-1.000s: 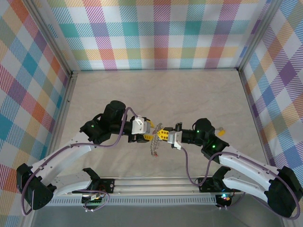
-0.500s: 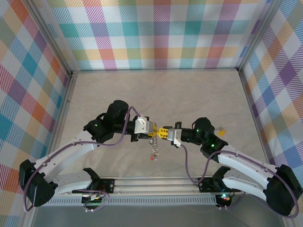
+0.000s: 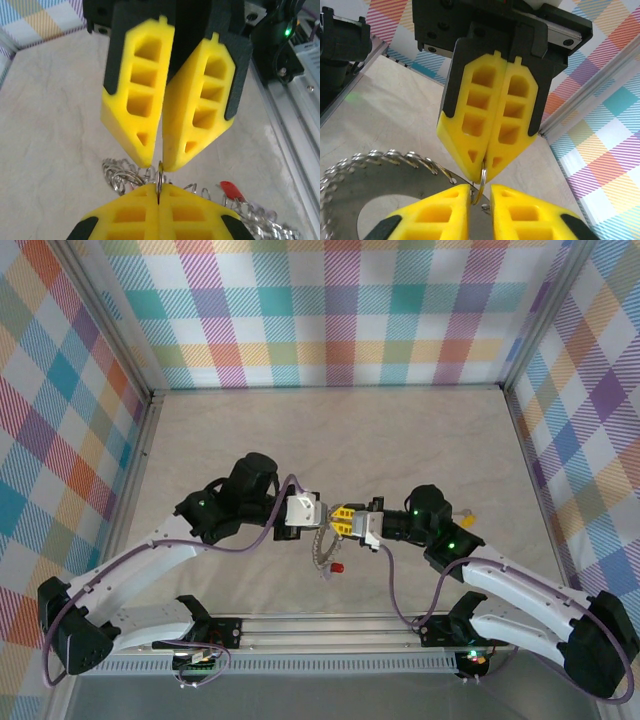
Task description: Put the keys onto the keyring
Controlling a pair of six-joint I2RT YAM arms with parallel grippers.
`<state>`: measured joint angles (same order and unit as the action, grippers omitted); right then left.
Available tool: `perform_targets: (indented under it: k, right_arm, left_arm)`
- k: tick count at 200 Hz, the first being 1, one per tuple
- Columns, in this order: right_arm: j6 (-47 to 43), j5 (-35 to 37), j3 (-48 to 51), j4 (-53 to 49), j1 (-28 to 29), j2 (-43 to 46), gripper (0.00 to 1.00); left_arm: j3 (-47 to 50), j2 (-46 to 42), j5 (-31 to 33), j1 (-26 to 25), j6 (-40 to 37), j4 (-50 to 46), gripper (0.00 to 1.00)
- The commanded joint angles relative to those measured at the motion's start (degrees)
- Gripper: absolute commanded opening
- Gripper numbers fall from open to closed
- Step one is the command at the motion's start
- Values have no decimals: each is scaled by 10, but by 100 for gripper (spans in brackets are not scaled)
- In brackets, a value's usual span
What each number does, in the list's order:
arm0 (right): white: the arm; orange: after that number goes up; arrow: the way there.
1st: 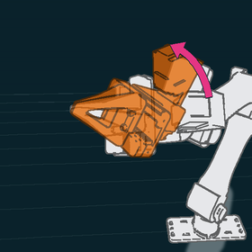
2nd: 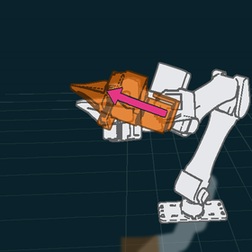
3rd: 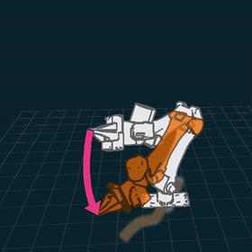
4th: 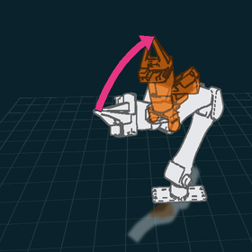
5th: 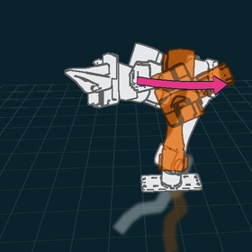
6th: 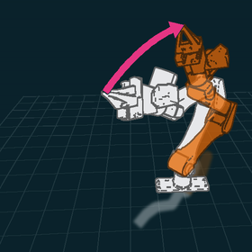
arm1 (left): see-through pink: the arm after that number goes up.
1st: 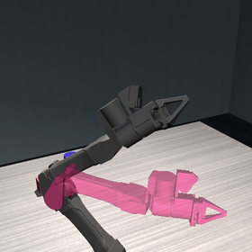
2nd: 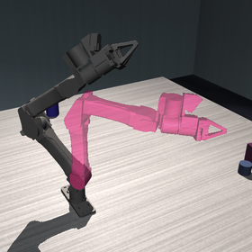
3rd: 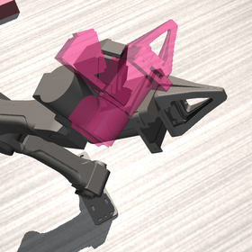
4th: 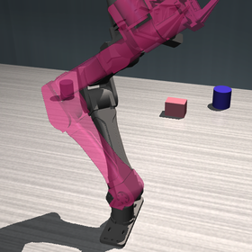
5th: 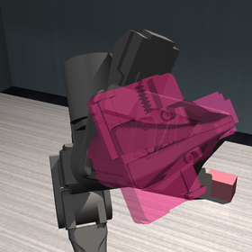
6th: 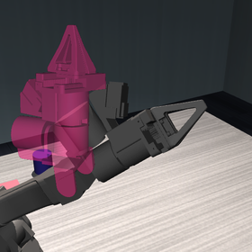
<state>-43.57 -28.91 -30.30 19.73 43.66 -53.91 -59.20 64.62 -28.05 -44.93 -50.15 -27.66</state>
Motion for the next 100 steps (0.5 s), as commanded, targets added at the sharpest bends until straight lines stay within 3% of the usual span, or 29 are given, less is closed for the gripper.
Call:
perform_targets:
  k: [1, 59, 100]
  right_arm:
    - [-4, 9, -23, -7, 3, -6, 21]
    - [14, 10, -22, -15, 3, -19, 30]
    - [41, 8, -13, -17, 2, -12, 28]
  left_arm:
    - [-37, 14, 55, -22, -25, -59, 0]
    - [-56, 26, 93, -39, -18, -65, 0]
    - [-64, 33, 97, -39, -15, -69, 0]
